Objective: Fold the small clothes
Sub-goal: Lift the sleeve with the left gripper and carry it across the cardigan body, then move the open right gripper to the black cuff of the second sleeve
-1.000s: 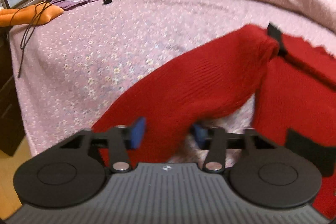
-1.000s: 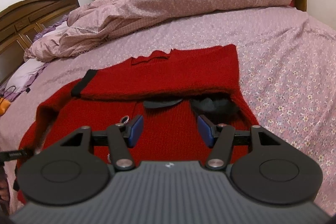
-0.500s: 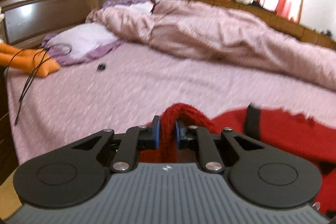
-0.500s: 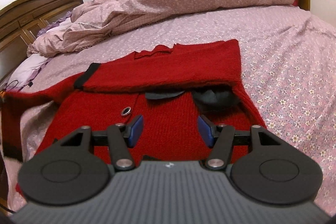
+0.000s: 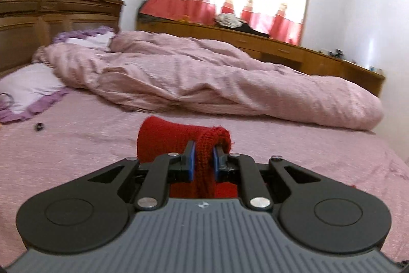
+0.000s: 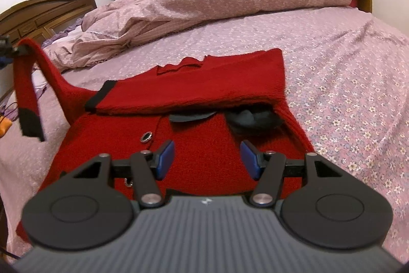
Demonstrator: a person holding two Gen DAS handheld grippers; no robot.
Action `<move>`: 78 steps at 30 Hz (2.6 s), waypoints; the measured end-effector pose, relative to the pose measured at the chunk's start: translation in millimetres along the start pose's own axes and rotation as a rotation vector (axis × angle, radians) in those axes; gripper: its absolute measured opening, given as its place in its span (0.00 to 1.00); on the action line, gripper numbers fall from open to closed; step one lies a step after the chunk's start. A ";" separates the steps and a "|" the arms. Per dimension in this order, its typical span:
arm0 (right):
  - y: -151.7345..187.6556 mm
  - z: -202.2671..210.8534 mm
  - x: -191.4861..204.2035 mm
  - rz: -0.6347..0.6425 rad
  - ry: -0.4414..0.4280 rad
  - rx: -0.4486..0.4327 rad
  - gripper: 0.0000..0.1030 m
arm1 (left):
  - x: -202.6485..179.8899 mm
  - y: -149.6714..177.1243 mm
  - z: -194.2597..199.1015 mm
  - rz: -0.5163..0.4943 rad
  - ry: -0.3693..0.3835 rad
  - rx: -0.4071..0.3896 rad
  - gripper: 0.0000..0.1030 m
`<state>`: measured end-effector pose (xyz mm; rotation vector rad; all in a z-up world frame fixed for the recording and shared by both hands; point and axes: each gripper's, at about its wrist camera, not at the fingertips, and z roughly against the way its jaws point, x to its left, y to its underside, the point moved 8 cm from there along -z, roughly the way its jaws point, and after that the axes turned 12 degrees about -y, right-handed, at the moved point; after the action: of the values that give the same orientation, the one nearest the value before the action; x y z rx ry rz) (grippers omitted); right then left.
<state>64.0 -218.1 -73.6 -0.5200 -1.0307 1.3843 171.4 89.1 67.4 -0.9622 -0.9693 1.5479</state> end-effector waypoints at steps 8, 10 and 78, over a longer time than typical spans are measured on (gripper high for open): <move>5.7 4.6 -14.2 -0.044 0.022 0.001 0.58 | -81.9 55.6 -23.7 -0.121 0.107 0.116 0.16; 7.6 5.7 -18.0 -0.054 0.028 0.001 0.58 | -93.2 74.1 -32.2 -0.159 0.100 0.132 0.16; 1.9 -96.9 165.1 0.458 -0.304 0.188 0.58 | 98.7 175.3 -35.3 -0.109 -0.281 0.550 0.78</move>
<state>122.2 -35.7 -76.2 -0.4276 -1.0453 1.9933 129.8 163.8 -118.0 -0.3077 -0.7066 1.7543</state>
